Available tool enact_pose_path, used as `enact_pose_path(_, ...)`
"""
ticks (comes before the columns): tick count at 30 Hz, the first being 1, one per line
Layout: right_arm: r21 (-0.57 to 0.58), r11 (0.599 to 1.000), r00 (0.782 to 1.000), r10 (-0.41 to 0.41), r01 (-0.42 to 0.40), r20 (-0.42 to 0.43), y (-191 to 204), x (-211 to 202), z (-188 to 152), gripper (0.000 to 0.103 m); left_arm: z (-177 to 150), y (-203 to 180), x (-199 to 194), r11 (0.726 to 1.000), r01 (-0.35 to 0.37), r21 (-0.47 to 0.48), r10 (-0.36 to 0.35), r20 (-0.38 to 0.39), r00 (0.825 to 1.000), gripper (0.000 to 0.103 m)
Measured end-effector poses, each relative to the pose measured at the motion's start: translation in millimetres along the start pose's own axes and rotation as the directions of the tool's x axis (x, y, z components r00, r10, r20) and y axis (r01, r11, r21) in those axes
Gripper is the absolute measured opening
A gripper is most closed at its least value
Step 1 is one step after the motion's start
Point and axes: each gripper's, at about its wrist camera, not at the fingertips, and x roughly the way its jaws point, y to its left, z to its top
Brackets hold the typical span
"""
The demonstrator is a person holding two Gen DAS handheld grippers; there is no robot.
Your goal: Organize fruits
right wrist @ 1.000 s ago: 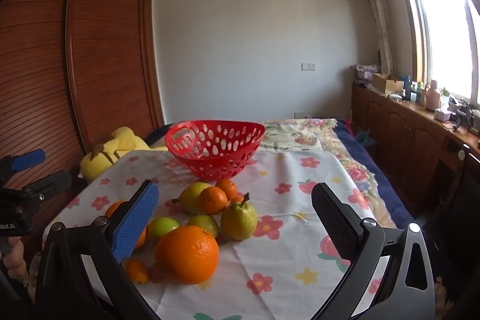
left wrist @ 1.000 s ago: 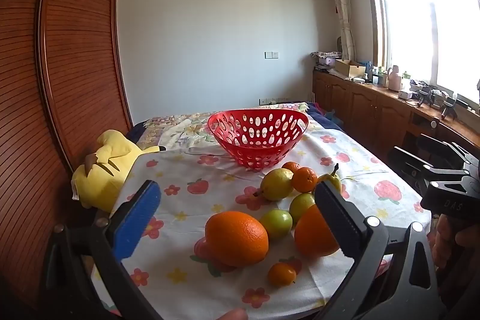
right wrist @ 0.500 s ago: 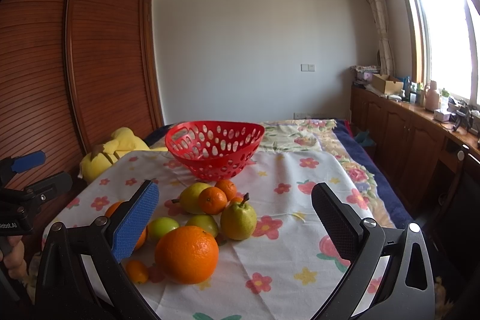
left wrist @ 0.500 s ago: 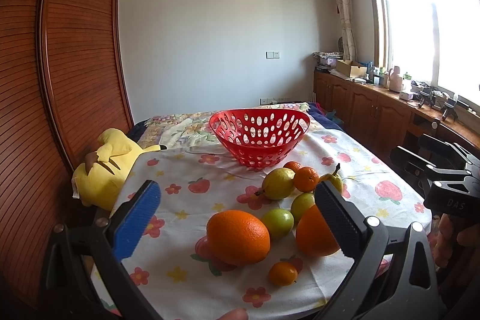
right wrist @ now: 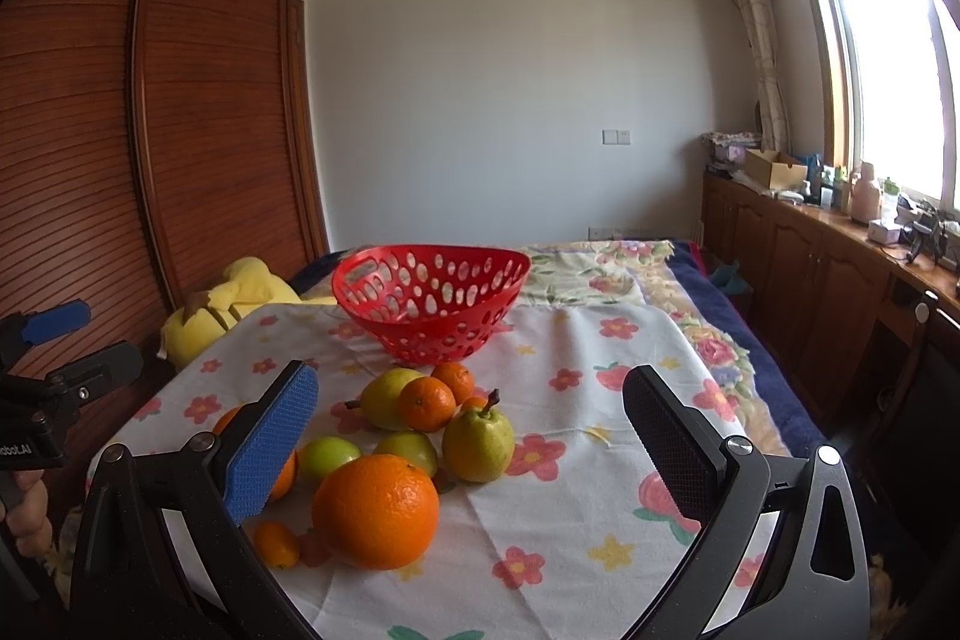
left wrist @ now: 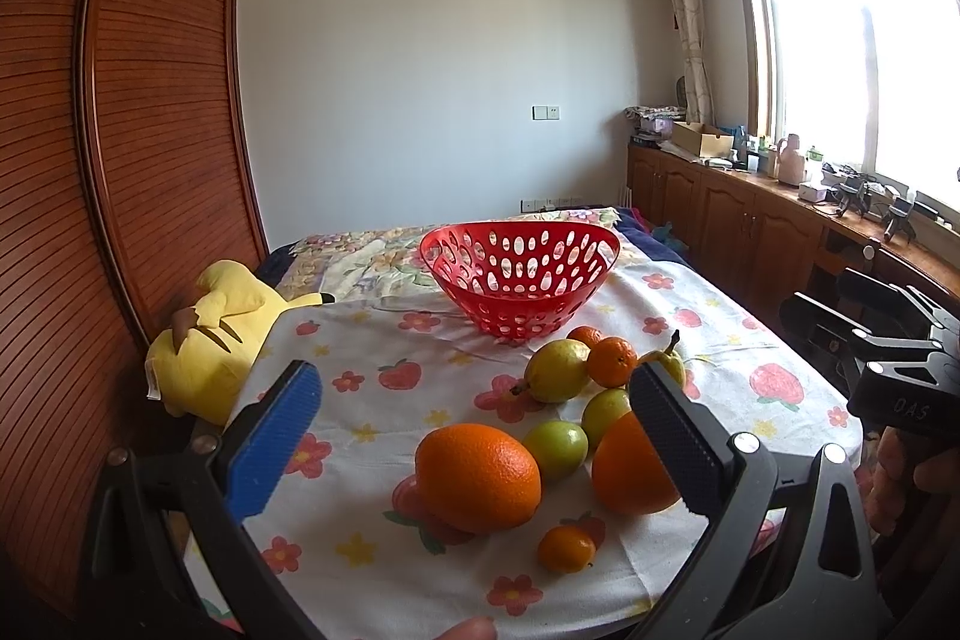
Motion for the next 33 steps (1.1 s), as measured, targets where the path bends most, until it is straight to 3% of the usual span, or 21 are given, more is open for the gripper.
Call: enact_pose_path(33, -0.002, 1.000, 1.000, 0.003, -0.003, 0.000, 1.4, -4.4, 1.7, 0.103, 1.7, -0.7, 1.8, 1.000, -0.002, 0.002, 0.002, -0.006, 1.000, 0.103)
